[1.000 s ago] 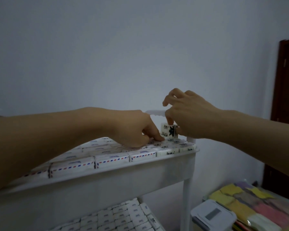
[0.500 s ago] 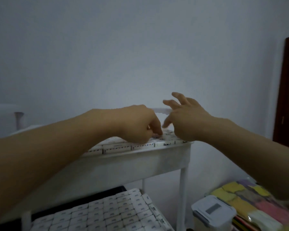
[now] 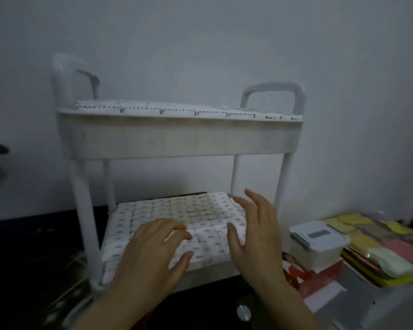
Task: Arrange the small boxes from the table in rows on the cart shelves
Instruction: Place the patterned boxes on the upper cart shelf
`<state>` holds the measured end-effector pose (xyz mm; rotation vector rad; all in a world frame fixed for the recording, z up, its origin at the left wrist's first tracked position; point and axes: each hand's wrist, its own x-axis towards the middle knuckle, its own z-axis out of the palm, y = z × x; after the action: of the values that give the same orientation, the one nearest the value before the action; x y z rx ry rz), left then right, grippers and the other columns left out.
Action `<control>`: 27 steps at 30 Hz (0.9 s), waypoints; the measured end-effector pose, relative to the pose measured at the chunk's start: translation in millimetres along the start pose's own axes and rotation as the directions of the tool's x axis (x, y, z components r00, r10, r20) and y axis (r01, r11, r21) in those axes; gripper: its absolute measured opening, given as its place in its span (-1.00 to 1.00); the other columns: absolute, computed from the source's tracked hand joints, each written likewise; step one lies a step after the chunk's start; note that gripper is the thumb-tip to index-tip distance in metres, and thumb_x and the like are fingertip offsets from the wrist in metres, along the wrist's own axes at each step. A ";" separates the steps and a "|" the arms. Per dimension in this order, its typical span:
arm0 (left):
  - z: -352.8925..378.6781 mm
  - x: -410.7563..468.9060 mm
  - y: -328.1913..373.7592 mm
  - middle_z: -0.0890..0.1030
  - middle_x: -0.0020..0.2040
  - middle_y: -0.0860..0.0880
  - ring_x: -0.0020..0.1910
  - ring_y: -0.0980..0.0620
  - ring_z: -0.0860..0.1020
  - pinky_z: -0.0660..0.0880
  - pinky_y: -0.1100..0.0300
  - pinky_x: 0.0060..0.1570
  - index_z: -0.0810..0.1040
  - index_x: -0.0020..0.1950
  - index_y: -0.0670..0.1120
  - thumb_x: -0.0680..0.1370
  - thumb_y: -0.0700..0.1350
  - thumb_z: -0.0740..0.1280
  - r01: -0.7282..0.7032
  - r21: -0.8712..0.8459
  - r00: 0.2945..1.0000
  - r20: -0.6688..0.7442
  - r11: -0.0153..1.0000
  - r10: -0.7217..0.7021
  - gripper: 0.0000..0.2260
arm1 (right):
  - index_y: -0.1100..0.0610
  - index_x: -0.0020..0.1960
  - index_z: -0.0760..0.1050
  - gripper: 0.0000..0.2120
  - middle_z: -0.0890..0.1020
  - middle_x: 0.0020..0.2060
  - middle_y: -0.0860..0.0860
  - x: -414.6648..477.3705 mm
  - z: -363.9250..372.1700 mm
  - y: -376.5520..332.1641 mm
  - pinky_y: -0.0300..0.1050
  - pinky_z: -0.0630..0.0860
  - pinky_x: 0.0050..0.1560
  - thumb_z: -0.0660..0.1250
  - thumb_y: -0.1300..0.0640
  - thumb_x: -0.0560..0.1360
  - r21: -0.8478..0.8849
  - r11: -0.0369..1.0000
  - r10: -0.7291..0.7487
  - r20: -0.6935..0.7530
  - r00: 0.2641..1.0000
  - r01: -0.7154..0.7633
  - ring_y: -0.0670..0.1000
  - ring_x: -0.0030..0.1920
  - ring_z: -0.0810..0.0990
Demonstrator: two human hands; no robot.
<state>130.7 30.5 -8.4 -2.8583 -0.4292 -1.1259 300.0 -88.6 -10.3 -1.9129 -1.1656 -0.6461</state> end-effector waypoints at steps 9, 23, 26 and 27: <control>34.5 -50.7 -47.1 0.53 0.33 -0.12 0.23 -0.09 0.56 0.40 -0.05 0.23 0.47 0.39 -0.01 0.43 0.51 -0.06 0.258 0.364 0.877 0.300 0.895 -0.375 -0.20 | -0.26 0.50 -0.30 0.06 -0.47 0.47 -0.07 -37.6 47.8 36.0 0.46 -0.40 0.35 -0.39 -0.69 0.09 -0.284 0.945 0.295 0.534 0.793 -0.161 0.12 0.45 -0.53; 69.5 -7.6 -127.5 0.47 0.39 -0.15 0.34 -0.15 0.46 0.36 -0.15 0.34 0.42 0.44 -0.02 0.39 0.55 -0.14 0.338 0.402 0.852 0.254 0.851 -0.458 -0.10 | -0.21 0.53 -0.12 0.03 -0.27 0.55 0.01 39.7 134.8 38.4 0.47 -0.41 0.32 -0.25 -0.66 0.17 -0.258 0.963 0.226 0.599 0.768 -0.082 0.15 0.49 -0.43; 77.1 1.8 -143.2 0.51 0.34 -0.17 0.28 -0.16 0.52 0.42 -0.15 0.29 0.47 0.40 -0.04 0.40 0.54 -0.13 0.339 0.395 0.854 0.252 0.854 -0.455 -0.11 | -0.22 0.53 -0.10 -0.01 -0.25 0.56 0.01 53.4 151.5 41.1 0.45 -0.46 0.31 -0.22 -0.66 0.20 -0.257 0.963 0.221 0.594 0.774 -0.079 0.15 0.50 -0.42; 79.9 4.9 -148.7 0.53 0.33 -0.17 0.26 -0.16 0.53 0.43 -0.14 0.28 0.48 0.39 -0.05 0.40 0.54 -0.12 0.336 0.394 0.858 0.247 0.856 -0.450 -0.11 | -0.22 0.53 -0.09 -0.02 -0.24 0.56 0.01 57.2 156.6 41.7 0.45 -0.48 0.30 -0.20 -0.65 0.21 -0.254 0.964 0.220 0.593 0.775 -0.080 0.15 0.50 -0.42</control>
<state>147.1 185.6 -73.4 -2.7027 -1.1602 -0.5100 366.3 58.2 -70.2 -2.4829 -1.3455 -0.0304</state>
